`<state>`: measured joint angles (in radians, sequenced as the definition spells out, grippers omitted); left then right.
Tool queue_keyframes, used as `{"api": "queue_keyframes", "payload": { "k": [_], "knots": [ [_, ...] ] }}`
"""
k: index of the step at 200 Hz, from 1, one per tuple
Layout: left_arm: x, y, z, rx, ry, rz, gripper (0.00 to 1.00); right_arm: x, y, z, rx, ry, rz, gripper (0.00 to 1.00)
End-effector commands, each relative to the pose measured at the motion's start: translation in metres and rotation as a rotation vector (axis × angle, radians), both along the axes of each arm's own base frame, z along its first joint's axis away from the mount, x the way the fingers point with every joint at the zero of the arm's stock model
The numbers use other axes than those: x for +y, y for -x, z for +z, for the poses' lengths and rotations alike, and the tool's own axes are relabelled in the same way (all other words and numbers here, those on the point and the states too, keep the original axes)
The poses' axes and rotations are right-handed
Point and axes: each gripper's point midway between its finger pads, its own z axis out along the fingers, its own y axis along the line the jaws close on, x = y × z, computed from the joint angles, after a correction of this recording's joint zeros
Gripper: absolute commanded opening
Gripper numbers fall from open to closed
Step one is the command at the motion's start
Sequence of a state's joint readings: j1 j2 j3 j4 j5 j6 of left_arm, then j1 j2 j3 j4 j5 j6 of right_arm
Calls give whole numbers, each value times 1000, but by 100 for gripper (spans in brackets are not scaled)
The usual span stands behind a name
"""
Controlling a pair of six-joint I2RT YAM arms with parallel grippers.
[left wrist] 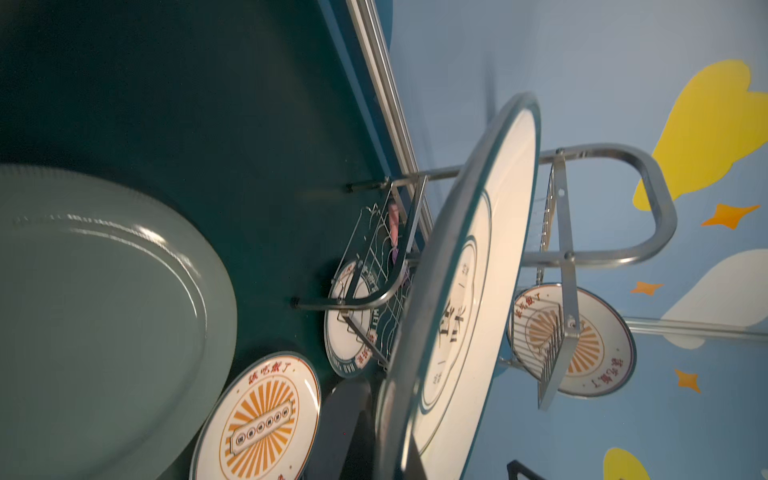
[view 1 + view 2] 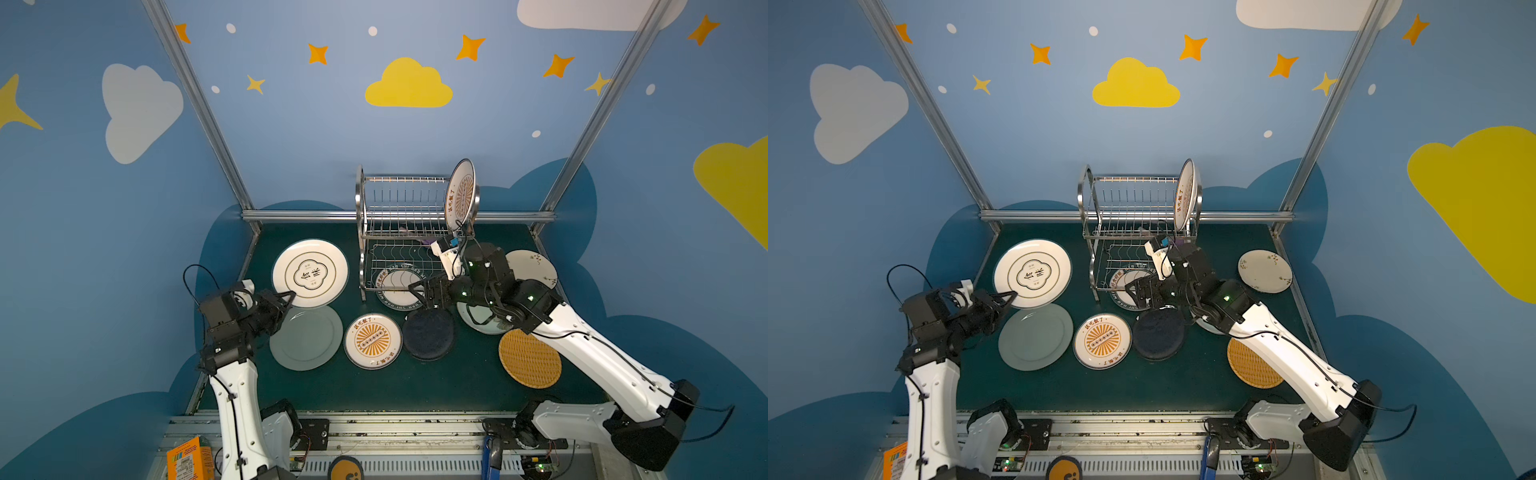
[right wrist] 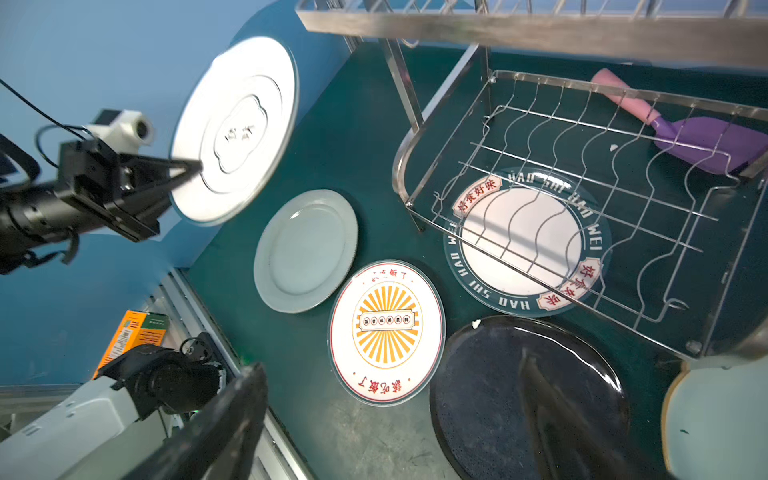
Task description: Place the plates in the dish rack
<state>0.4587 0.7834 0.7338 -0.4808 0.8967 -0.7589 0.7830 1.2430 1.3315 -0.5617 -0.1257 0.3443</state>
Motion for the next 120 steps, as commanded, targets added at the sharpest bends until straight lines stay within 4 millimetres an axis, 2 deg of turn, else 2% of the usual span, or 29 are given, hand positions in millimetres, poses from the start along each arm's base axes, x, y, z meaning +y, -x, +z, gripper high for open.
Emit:
{"api": "queue_keyframes", "payload": {
  "k": [1,35,73,99,120],
  "knots": [
    [-36,16,14,-67,33,-163,4,3,8,26,4,-66,38,92],
    [-88,28,31,-167,65,-367,4,14,9,36,44,-120,72,92],
    [-139,39,43,-197,133,-552,4,28,11,30,131,-192,84,90],
    [-158,43,50,-229,149,-587,4,31,13,21,134,-168,61,86],
    [-166,43,51,-241,147,-602,4,31,13,14,178,-166,36,74]
  ]
}}
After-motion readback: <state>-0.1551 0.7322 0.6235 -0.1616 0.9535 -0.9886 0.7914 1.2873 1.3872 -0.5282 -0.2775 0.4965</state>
